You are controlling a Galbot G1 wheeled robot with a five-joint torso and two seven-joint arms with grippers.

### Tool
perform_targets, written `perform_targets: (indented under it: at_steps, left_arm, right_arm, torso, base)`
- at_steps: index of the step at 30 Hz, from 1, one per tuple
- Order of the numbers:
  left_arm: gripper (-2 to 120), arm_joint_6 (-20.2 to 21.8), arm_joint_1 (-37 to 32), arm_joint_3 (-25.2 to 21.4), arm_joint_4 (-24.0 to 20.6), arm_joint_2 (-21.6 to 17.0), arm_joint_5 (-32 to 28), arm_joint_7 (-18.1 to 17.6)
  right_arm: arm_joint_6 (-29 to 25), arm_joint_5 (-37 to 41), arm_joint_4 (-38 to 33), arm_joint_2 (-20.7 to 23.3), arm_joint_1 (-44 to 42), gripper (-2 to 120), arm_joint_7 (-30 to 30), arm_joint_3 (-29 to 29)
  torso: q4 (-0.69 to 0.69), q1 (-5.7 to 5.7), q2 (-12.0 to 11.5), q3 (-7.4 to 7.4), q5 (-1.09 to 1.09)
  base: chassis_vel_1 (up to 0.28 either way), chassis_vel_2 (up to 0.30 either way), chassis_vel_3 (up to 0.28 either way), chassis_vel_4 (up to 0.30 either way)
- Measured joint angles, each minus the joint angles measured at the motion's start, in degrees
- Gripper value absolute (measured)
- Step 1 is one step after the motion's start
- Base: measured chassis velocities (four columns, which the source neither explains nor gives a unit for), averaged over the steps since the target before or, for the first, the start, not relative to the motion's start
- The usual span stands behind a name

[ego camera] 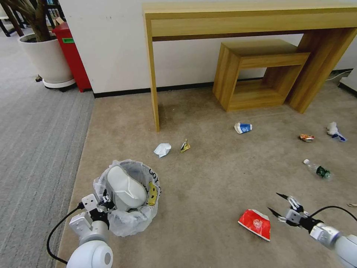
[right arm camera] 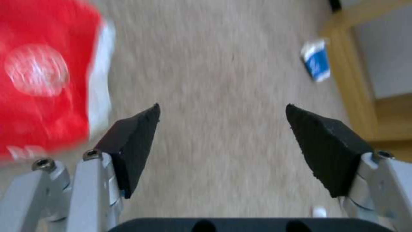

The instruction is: Pick up the trash bin and place the garbage on the floor into it.

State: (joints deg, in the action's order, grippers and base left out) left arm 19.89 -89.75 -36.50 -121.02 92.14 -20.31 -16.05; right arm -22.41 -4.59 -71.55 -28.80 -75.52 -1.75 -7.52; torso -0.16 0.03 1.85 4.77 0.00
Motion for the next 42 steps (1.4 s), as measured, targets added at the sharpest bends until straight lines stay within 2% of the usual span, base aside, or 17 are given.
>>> perform_targets:
  at_steps: [6, 8, 10, 13, 26, 42]
  left_arm:
    - [1, -0.24, 0.3, 0.09, 0.57, 0.0, -0.16, 0.04]
    - [1, -0.24, 0.34, 0.11, 0.57, 0.0, -0.39, 0.04]
    - [1, -0.25, 0.39, 0.13, 0.61, 0.0, -0.41, 0.04]
    - [1, -0.25, 0.55, -0.08, 0.82, 0.0, -0.47, 0.03]
    - [1, -0.29, 0.57, -0.3, 0.72, 0.0, -0.58, 0.0]
    - [1, -0.57, 0.35, -0.2, 1.15, 0.0, -0.25, 0.13]
  right_arm:
    - [0.8, 1.86, 5.62, -2.12, 7.0, 76, -1.17, 6.71]
    - [0.43, 3.28, 8.16, -4.25, 10.63, 76, -1.08, 11.21]
    - [0.43, 4.11, 8.13, -4.8, 11.25, 76, -1.15, 12.63]
    - [1.82, 6.38, 4.42, -4.98, 10.56, 78, -1.27, 14.5]
    - [1.32, 7.85, 2.9, -4.7, 7.65, 78, -1.49, 14.48]
    - [1.93, 10.4, -4.05, -3.6, 6.86, 76, -1.61, 12.93]
  torso:
    - [0.04, 0.0, 0.0, 0.0, 0.0]
    - [0.03, 0.0, 0.0, 0.0, 0.0]
    - [0.04, 0.0, 0.0, 0.0, 0.02]
    - [0.04, 0.0, 0.0, 0.0, -0.03]
    - [0.02, 0.0, 0.0, 0.0, -0.02]
    - [0.04, 0.0, 0.0, 0.0, -0.01]
  base:
    - [0.0, 0.0, 0.0, 0.0]
    - [0.0, 0.0, 0.0, 0.0]
    - [0.0, 0.0, 0.0, 0.0]
    - [0.0, 0.0, 0.0, 0.0]
    - [0.0, 0.0, 0.0, 0.0]
    - [0.0, 0.0, 0.0, 0.0]
